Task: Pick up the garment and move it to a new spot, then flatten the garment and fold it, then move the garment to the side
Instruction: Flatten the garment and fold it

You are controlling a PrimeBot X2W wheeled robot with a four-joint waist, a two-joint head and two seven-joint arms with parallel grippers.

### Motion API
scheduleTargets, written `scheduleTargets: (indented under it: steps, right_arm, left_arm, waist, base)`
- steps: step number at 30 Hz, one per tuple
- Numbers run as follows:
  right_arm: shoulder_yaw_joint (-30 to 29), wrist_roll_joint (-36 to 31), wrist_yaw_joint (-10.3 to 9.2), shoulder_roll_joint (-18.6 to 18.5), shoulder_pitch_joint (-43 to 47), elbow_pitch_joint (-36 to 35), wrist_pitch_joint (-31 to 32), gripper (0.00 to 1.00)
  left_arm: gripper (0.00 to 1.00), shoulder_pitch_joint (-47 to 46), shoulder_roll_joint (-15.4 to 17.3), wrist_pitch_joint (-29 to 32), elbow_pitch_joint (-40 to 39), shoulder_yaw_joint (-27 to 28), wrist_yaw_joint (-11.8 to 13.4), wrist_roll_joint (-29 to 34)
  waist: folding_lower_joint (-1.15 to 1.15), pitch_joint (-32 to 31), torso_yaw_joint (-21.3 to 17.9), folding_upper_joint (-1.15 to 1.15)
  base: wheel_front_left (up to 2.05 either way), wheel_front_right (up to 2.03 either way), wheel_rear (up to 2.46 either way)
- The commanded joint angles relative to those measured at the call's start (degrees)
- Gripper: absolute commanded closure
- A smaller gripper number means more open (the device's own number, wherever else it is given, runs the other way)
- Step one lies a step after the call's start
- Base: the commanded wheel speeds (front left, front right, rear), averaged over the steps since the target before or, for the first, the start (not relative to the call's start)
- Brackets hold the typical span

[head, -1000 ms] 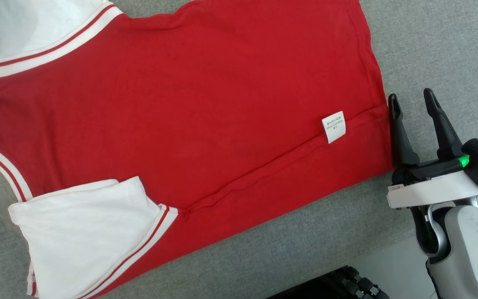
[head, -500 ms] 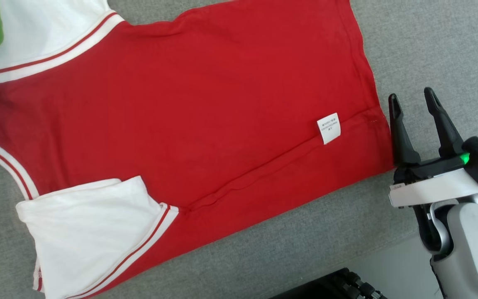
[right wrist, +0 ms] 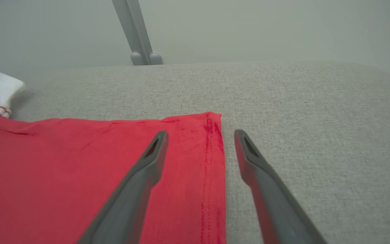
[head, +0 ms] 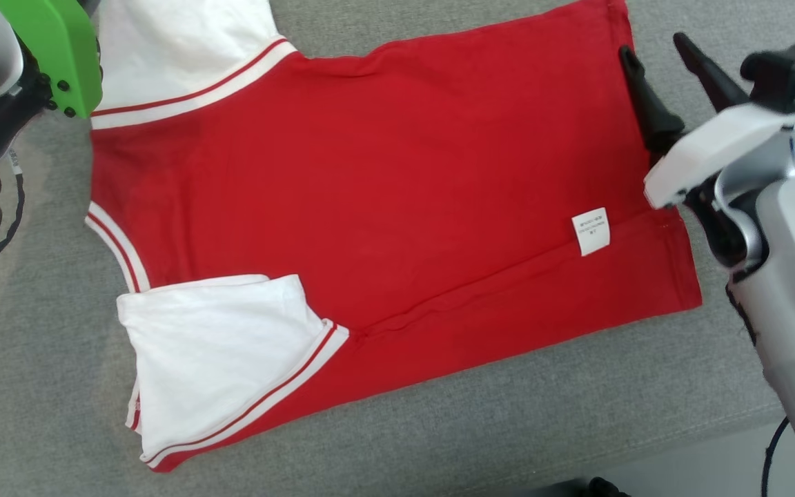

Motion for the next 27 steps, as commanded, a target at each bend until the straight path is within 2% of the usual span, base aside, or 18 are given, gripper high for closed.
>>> scheduleTargets:
  steps: [1, 6, 12, 18, 27]
  right_arm:
    - [0.05, 0.90, -0.08, -0.27, -2.29, 1.99, 2.22, 0.00]
    - [-1.53, 0.80, -0.08, -0.57, -9.78, 11.14, 11.18, 0.00]
    - [-2.38, -0.41, -0.06, 0.18, -14.49, 18.52, 16.08, 0.00]
    - [-2.00, 0.46, -0.05, 1.38, -17.04, 21.59, 16.17, 0.00]
    - [-0.46, 1.46, -0.05, 0.59, -18.97, 23.75, 15.10, 0.00]
  left_arm:
    - [1.00, 0.57, 0.37, -0.44, -0.76, -0.44, 0.10, -0.46]
    - [1.00, -0.25, 0.46, -1.23, -3.60, -1.91, 0.09, -0.85]
    - [1.00, -1.06, 1.00, -1.77, -5.94, -3.35, 0.09, -1.05]
    - [1.00, -1.58, 1.52, -2.10, -7.13, -4.09, 0.09, -1.15]
    - [1.00, -1.75, 1.45, -2.69, -6.76, -4.65, 0.10, -1.56]
  waist:
    - [0.00, -1.26, 2.60, 0.00]
    - [0.00, -0.97, 4.87, 0.00]
    - [0.00, -0.58, 6.02, 0.00]
    - [0.00, -0.01, 6.54, 0.00]
    - [0.00, 0.25, 6.81, 0.00]
  base:
    - [0.00, 0.00, 0.00]
    - [0.00, 0.00, 0.00]
    - [0.00, 0.00, 0.00]
    - [0.00, 0.00, 0.00]
    - [0.00, 0.00, 0.00]
